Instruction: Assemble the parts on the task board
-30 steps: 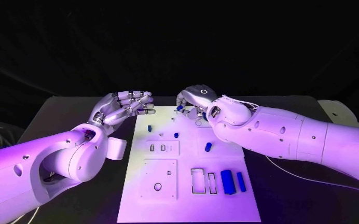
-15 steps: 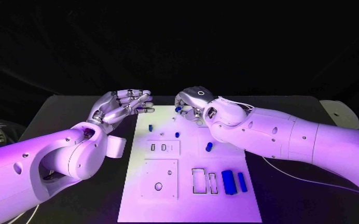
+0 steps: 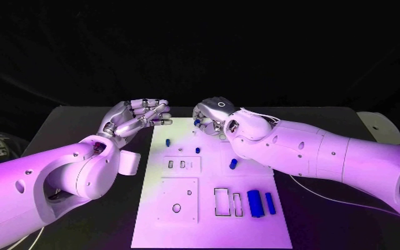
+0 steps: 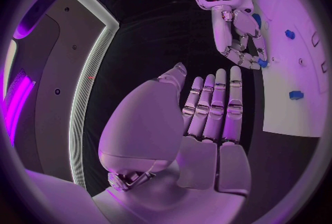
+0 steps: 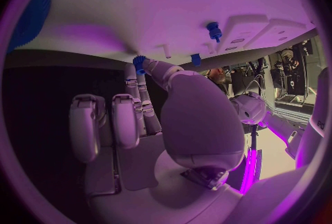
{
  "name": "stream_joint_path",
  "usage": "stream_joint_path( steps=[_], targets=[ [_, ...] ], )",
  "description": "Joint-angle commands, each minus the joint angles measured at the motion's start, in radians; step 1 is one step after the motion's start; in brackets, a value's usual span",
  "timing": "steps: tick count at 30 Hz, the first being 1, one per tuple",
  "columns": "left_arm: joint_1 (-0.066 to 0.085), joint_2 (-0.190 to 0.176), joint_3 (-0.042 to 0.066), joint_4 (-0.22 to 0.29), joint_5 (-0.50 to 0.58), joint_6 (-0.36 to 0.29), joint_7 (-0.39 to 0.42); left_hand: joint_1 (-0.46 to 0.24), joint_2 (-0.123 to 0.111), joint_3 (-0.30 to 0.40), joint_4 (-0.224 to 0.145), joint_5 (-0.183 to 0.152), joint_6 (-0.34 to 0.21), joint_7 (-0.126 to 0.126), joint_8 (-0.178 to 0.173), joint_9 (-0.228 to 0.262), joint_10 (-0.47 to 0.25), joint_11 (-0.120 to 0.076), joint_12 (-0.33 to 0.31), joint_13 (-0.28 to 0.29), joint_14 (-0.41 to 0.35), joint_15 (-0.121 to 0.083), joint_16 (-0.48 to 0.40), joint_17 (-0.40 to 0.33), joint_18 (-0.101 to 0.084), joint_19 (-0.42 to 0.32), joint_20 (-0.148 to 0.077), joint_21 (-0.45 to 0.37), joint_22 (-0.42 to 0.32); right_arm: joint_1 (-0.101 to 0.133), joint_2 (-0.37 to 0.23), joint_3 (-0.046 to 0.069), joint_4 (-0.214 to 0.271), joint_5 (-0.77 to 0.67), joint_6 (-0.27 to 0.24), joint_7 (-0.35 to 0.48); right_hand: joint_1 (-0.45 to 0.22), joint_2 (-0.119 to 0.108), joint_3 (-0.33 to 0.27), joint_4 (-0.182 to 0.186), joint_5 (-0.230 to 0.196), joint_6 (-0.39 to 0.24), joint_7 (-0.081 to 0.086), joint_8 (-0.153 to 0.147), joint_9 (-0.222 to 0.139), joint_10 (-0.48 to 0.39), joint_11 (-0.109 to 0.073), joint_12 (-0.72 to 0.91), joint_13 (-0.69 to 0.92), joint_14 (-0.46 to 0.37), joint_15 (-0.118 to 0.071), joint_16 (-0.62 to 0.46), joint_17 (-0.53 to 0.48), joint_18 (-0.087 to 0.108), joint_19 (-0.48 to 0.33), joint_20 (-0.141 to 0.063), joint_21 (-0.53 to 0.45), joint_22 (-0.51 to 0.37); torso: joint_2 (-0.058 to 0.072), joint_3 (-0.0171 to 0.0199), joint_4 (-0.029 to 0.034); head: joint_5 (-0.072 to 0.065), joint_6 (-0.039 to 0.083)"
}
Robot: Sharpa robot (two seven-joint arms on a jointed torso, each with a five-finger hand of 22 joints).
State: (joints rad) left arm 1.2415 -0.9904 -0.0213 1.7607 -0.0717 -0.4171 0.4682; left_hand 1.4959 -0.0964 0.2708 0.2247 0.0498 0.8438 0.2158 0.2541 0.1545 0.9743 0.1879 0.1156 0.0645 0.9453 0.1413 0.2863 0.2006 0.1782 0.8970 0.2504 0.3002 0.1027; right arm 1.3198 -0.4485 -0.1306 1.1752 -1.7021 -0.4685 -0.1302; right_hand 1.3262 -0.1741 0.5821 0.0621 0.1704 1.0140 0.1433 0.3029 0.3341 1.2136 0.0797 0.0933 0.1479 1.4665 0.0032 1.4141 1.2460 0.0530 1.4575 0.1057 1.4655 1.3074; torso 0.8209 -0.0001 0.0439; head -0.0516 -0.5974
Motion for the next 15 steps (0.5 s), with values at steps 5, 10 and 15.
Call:
stream_joint_path(
  steps=[5, 10, 15],
  targets=[
    [0.005, 0.001, 0.001, 0.001, 0.002, 0.018, 0.004, -0.001, -0.008, 0.005, 0.0, 0.004, 0.001, 0.026, -0.007, -0.001, 0.001, 0.003, -0.006, 0.0, -0.002, 0.006, -0.007, 0.002, 0.005, 0.002, 0.002, -0.004, -0.001, -0.002, 0.007, -0.001, -0.014, -0.001, 0.024, 0.001, -0.028, -0.015, 0.016, 0.01, -0.014, -0.069, 0.027, -0.036, -0.004, -0.062, 0.023, -0.031, -0.012, 0.03, 0.018, -0.026, -0.04, 0.001, -0.042, 0.016, -0.038, 0.016, 0.0, 0.0001, -0.0024, 0.003, -0.002],
    [0.006, 0.0, 0.001, 0.001, 0.002, 0.018, 0.004, -0.001, -0.008, 0.005, 0.0, 0.004, 0.001, 0.026, -0.007, -0.001, 0.001, 0.003, -0.006, 0.0, -0.002, 0.006, -0.007, 0.002, 0.005, 0.002, 0.002, -0.004, -0.002, -0.002, 0.004, -0.001, -0.015, 0.0, 0.016, -0.001, -0.037, -0.04, 0.017, 0.009, -0.024, -0.135, 0.043, -0.085, -0.016, -0.152, 0.044, -0.029, -0.032, 0.008, 0.035, -0.066, -0.111, 0.026, -0.118, 0.036, -0.111, -0.093, 0.0, 0.0002, -0.0037, 0.003, -0.001],
    [0.008, -0.002, 0.001, 0.0, 0.002, 0.019, 0.003, -0.001, -0.008, 0.005, -0.001, 0.004, 0.001, 0.026, -0.007, -0.001, 0.001, 0.003, -0.007, 0.001, -0.003, 0.006, -0.008, 0.002, 0.005, 0.002, 0.002, -0.004, -0.002, -0.002, -0.018, -0.001, 0.012, -0.001, -0.001, -0.004, -0.037, -0.044, 0.014, 0.008, -0.026, -0.143, 0.043, -0.092, -0.017, -0.16, 0.045, -0.027, -0.034, 0.007, 0.036, -0.068, -0.114, 0.027, -0.119, 0.037, -0.114, -0.095, 0.0, 0.001, -0.005, 0.002, 0.0]
  ],
)
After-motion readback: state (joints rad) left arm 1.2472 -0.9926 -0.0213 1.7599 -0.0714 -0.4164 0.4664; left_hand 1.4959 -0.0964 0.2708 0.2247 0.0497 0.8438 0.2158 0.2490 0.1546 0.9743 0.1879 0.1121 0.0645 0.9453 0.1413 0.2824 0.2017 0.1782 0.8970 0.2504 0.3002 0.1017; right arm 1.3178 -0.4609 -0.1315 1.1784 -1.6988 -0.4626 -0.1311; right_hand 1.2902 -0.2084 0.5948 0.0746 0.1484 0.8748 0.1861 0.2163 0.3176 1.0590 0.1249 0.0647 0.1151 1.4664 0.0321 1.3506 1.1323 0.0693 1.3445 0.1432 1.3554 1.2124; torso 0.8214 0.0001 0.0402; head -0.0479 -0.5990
